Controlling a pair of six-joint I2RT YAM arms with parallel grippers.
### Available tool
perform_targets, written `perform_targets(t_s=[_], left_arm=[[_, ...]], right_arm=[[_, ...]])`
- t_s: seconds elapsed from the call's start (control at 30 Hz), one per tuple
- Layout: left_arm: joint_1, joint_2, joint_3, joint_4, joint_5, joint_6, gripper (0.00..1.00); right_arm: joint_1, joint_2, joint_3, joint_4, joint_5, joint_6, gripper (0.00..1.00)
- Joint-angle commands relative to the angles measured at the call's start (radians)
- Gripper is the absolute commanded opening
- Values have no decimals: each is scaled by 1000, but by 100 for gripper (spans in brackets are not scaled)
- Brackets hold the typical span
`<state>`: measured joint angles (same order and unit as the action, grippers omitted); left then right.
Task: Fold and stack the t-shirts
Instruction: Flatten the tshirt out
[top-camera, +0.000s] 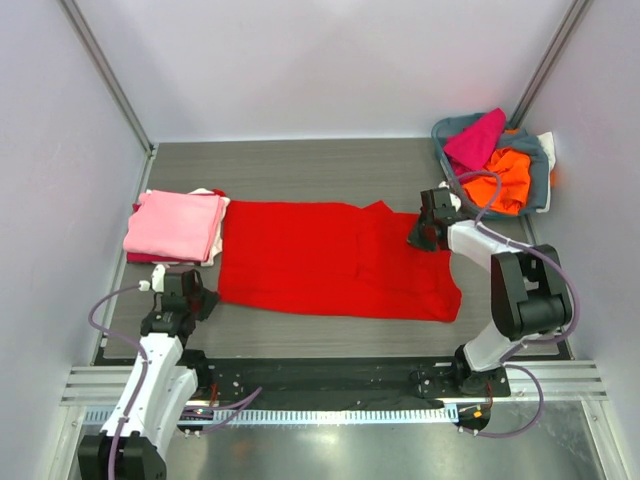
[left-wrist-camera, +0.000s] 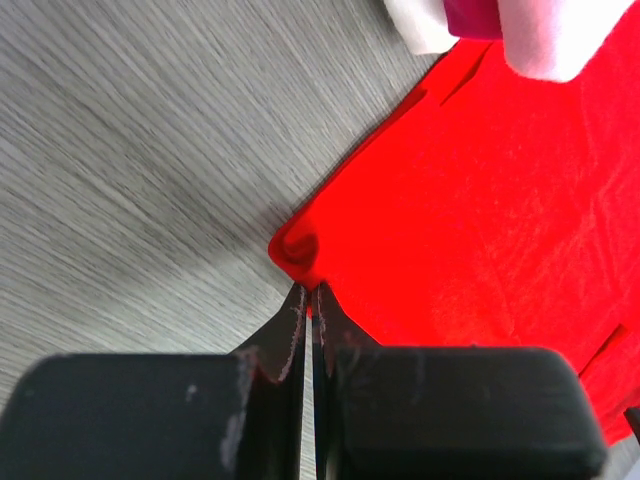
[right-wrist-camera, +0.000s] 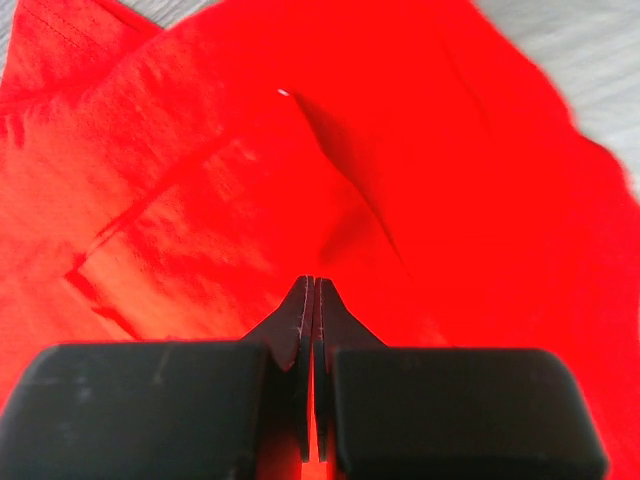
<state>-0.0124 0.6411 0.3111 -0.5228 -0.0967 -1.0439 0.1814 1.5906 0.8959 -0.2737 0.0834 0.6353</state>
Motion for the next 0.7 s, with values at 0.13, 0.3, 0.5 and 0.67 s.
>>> perform_targets(t_s=[0.13, 0.3, 0.5, 0.67], left_arm=[[8, 45, 42, 78, -44, 35, 0], [8, 107, 40, 133, -57, 36, 0], [8, 241, 62, 243, -110, 30, 0], [8, 416, 163, 283, -75, 36, 0]], right_arm=[[24, 149, 132, 24, 33, 6, 1], [24, 288, 233, 16, 59, 9, 1], [20, 475, 449, -24, 64, 12, 1], [18, 494, 572, -62, 58, -20, 7]])
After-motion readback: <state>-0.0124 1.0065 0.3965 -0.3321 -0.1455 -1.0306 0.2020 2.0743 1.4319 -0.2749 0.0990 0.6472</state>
